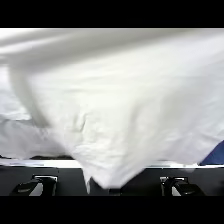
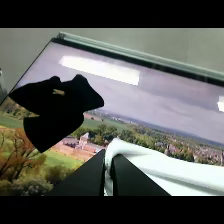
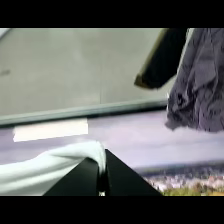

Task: Fold the clothes and pants, and hang the long-sleeved shirts on hangers.

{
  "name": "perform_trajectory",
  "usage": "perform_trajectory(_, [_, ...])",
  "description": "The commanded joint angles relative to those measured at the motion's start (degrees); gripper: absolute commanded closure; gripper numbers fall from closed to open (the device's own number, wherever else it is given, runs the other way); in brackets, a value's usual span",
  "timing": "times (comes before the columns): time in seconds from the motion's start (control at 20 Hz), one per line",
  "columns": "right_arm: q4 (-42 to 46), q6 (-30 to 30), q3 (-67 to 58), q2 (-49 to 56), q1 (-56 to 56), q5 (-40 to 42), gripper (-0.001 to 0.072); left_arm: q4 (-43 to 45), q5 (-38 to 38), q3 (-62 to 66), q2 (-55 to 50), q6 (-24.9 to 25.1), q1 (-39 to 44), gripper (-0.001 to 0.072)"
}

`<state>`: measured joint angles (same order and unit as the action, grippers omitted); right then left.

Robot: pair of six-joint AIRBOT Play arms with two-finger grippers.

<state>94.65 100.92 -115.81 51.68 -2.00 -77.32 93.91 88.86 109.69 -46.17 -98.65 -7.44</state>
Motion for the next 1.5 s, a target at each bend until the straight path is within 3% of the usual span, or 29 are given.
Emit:
perform_trajectory(0.0, [-0.4,1.4,2.9,10.8,0.0,-8.3,0.068,-4.2,-0.4,-5.3,-8.5,4.4,0.0,0.0694])
perform_trajectory(0.2, [-1.2,1.7,7.5,28.0,0.0,-7.2,0.068,-6.3,-9.2,-8.8,-26.4,5.7,0.0,0.0693])
perform_trajectory(0.4, [-1.0,4.5,9.4,44.3,0.0,1.9,0.068,-9.5,-23.3,-8.8,-45.1,5.7,1.9,0.0693])
perform_trajectory(0.65, [-0.9,6.6,9.4,55.6,0.0,10.9,0.068,-9.0,-31.7,-8.5,-57.1,8.7,3.8,0.0693])
perform_trajectory(0.85, [-1.2,6.5,9.4,56.5,0.0,9.5,0.068,-5.8,-27.1,-8.5,-57.8,8.7,3.5,0.0693])
perform_trajectory(1.2, [-4.0,6.4,10.2,56.6,0.0,-5.1,0.0679,-4.8,-9.3,-8.6,-57.9,8.7,3.1,0.0692])
perform_trajectory(1.45, [-7.1,6.3,15.6,56.6,0.0,-6.2,0.0679,-4.8,-5.6,-11.3,-57.9,8.7,3.1,0.0691])
